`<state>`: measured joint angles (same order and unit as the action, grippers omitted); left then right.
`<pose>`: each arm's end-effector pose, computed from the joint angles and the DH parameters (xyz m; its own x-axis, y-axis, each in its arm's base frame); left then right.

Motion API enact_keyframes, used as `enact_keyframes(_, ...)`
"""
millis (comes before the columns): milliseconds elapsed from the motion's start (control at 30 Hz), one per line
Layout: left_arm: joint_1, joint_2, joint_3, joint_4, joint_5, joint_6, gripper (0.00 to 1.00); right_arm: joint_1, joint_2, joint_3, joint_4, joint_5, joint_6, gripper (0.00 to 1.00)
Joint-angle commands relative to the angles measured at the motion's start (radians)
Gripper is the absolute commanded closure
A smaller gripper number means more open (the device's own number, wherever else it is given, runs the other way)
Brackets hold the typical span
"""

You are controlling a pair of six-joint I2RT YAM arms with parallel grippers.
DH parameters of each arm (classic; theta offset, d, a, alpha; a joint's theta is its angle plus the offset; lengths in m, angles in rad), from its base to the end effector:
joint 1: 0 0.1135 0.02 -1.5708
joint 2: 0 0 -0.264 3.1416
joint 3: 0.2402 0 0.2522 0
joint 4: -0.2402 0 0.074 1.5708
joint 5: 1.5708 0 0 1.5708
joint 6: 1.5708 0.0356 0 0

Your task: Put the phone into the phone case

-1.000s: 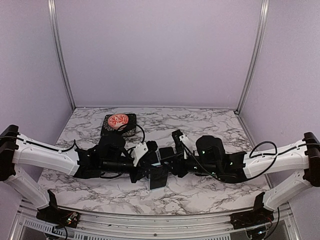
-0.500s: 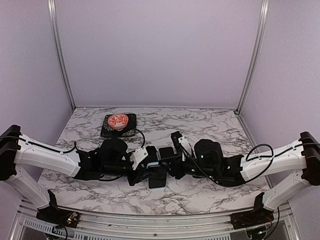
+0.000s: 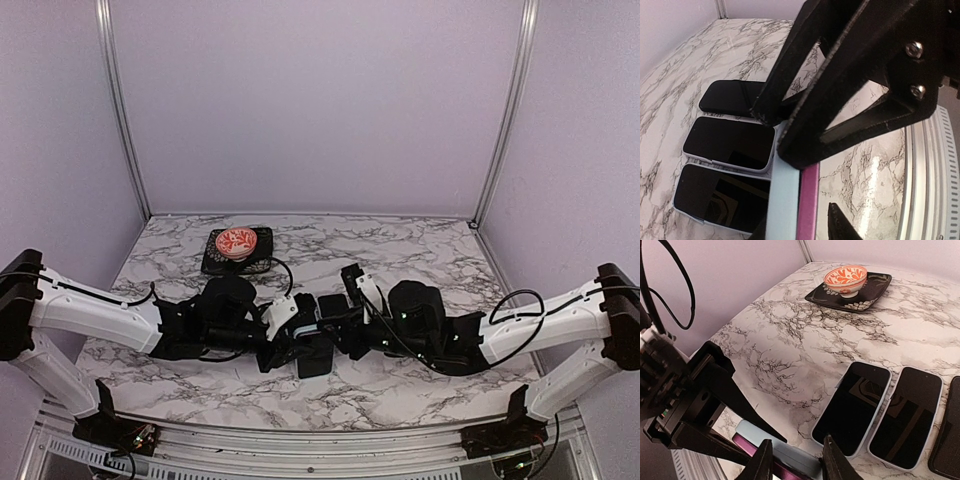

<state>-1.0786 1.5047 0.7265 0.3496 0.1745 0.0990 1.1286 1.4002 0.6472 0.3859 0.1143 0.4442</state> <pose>0.1450 -0.2835 0.2024 -0.1023 0.3967 -0.9122 0.9573 0.2884 0.0181 0.1308 0.2667 0.2107 -0.5050 -0.0689 -0.8604 -0.7036 0.6102 0.3641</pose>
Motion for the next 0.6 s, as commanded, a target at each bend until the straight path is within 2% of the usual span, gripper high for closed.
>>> enact_keyframes(0, -0.009, -0.011, 0.03, 0.045, 0.069, 0.017, 0.8, 0.01, 0.072, -0.023, -0.17, -0.005, -0.023, 0.68)
enact_keyframes(67, -0.012, -0.015, 0.022, 0.046, 0.075, 0.028, 0.96, 0.01, 0.07, -0.014, -0.173, -0.019, -0.027, 0.68)
enact_keyframes(100, -0.012, -0.016, 0.016, 0.047, 0.075, 0.036, 1.0, 0.009, 0.06, -0.009, -0.176, -0.024, -0.032, 0.67)
enact_keyframes(200, -0.013, -0.034, -0.002, 0.048, 0.068, 0.047, 1.0, -0.002, -0.022, 0.015, -0.215, -0.056, -0.081, 0.59)
enact_keyframes(333, -0.014, -0.08, -0.01, 0.047, 0.067, 0.061, 1.0, -0.034, -0.193, 0.02, -0.205, -0.17, -0.21, 0.27)
enact_keyframes(467, -0.02, -0.144, -0.012, 0.046, 0.083, 0.077, 1.0, -0.037, -0.318, -0.024, -0.149, -0.28, -0.399, 0.08)
enact_keyframes(567, -0.035, -0.217, -0.014, 0.045, 0.134, 0.092, 1.0, -0.038, -0.331, -0.031, -0.165, -0.369, -0.54, 0.06)
